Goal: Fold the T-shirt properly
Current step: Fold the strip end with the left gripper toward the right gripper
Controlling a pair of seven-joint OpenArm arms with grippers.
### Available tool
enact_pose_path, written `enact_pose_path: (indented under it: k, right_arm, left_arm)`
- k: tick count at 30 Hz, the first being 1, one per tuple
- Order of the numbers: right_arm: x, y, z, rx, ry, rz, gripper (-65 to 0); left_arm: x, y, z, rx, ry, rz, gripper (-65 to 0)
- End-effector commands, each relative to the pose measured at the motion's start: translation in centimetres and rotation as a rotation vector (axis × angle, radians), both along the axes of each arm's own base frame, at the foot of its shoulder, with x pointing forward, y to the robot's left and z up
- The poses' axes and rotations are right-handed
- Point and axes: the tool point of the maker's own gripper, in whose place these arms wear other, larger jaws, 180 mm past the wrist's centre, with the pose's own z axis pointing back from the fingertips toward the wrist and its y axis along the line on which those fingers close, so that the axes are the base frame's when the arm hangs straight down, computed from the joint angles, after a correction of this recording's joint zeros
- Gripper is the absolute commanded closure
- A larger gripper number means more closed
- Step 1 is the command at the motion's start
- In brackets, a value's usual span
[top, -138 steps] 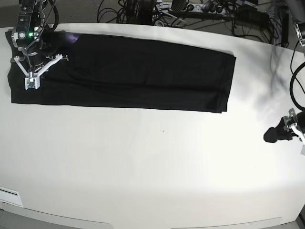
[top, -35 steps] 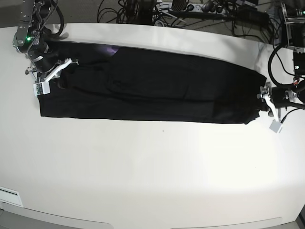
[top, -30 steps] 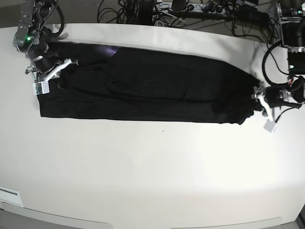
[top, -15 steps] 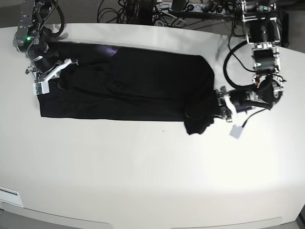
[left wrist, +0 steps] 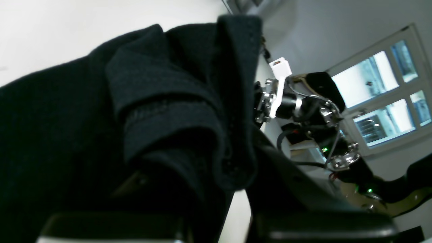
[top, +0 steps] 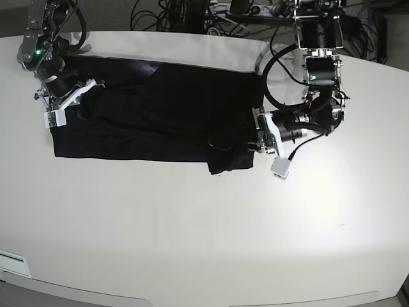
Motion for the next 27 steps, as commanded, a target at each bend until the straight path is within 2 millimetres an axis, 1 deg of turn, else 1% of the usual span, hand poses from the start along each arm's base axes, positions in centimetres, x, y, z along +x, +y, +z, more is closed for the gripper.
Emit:
enact_pose_path:
  k: [1, 9, 10, 12, 13, 14, 15, 19, 27]
  right_arm:
    - [-1.0, -0.6, -0.8, -0.038, 0.065, 0.006, 0.0]
    - [-1.2, -0.6, -1.0, -0.039, 0.079, 0.007, 0.0]
    - [-1.2, -0.5, -0.9, -0.029, 0.079, 0.006, 0.0]
    - [-1.1, -0.2, -0.8, -0.007, 0.073, 0.005, -0.2]
    - [-1.1, -0.1, -0.8, 0.0, 0.071, 0.005, -3.7]
    - [-1.1, -0.1, -0.7, 0.001, 0.07, 0.005, -6.9]
    - [-1.1, -0.1, -0.7, 0.001, 0.07, 0.004, -9.1]
    - [-1.1, -0.1, -0.8, 0.001, 0.071, 0.005, -9.9]
    - [-1.1, 0.0, -0.7, 0.002, 0.068, 0.017, -9.9]
  left_arm:
    - [0.5, -0.2, 1.6, -0.032, -0.056, -0.004, 0.0]
    - [0.4, -0.5, 1.7, -0.038, -0.053, -0.009, 0.0]
    - [0.4, -0.6, 1.6, -0.037, -0.048, -0.013, -1.8]
    - [0.0, -1.1, 1.2, -0.034, -0.002, -0.032, -17.9]
    - [-0.3, -1.5, 1.1, -0.031, 0.016, -0.049, -26.0]
    - [-0.5, -2.0, 1.0, -0.028, 0.025, -0.068, -32.7]
    - [-0.8, -2.4, 0.9, -0.026, 0.03, -0.085, -35.6]
    - [-1.5, -3.5, 0.8, -0.025, 0.033, -0.126, -35.9]
    - [-1.1, -3.5, 1.1, -0.043, 0.024, -0.105, -35.8]
